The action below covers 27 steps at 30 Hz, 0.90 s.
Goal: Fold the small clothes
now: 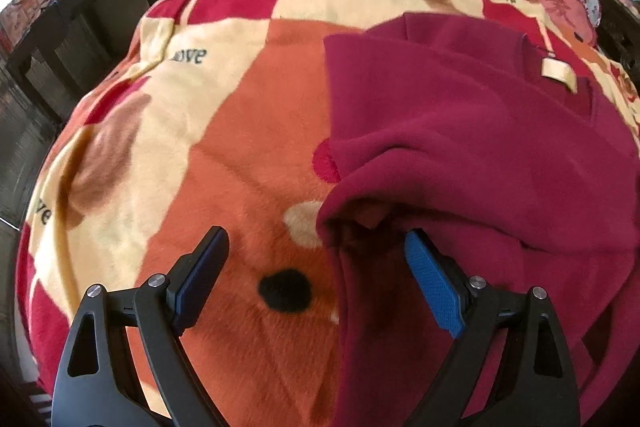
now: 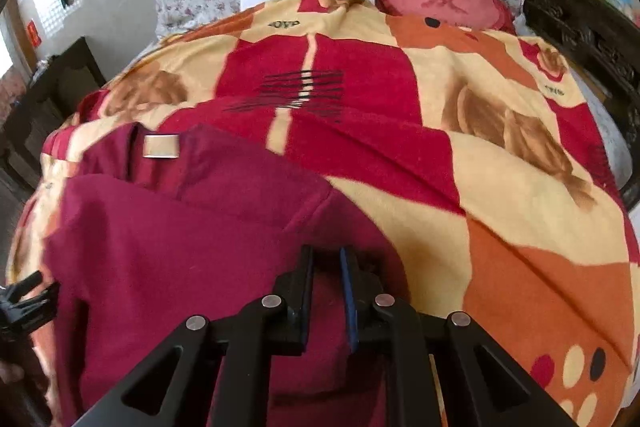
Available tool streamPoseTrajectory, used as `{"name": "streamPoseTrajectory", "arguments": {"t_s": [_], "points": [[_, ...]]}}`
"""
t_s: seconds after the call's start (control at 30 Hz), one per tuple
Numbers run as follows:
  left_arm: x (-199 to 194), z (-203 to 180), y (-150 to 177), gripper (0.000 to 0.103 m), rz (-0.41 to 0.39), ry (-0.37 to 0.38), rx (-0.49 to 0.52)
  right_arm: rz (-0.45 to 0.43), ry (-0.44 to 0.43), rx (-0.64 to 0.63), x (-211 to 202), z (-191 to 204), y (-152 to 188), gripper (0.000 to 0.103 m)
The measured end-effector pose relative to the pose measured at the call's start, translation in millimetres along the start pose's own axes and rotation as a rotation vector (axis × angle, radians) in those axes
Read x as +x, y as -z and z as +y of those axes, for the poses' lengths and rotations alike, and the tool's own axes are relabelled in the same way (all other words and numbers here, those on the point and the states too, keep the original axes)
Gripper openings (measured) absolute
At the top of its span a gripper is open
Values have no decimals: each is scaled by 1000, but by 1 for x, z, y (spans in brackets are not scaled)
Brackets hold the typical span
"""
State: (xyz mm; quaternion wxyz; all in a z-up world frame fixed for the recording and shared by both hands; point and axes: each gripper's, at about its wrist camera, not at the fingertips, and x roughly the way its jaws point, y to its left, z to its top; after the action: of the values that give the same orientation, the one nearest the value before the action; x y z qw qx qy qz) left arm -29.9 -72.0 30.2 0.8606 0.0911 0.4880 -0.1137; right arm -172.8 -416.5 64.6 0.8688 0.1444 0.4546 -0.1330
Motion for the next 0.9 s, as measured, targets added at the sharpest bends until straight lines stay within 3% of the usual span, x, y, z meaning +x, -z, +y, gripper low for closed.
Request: {"name": "streamPoseTrajectory", "arguments": {"t_s": [0.1, 0.17, 0.2, 0.47, 0.63, 0.77, 0.9], "points": [[-18, 0, 4, 90, -26, 39, -12, -17, -53, 58, -24, -12, 15, 17], [-30, -6, 9, 90, -50, 50, 1, -1, -83, 70, -28, -13, 24, 32], [-34, -9, 9, 90, -61, 51, 11, 11, -96, 69, -30, -11, 30, 34], [-31, -21, -13, 90, -91, 20, 23, 21, -135, 34, -17, 12, 39, 34], [-1, -16, -28, 90, -63, -37, 16, 36, -90, 8, 4, 21, 34, 34], [26, -10, -27, 90, -3, -11, -17, 31, -57, 6, 18, 15, 31, 34], [32, -8, -24, 91, 0, 8, -38, 30, -51, -17, 20, 17, 27, 35]]}}
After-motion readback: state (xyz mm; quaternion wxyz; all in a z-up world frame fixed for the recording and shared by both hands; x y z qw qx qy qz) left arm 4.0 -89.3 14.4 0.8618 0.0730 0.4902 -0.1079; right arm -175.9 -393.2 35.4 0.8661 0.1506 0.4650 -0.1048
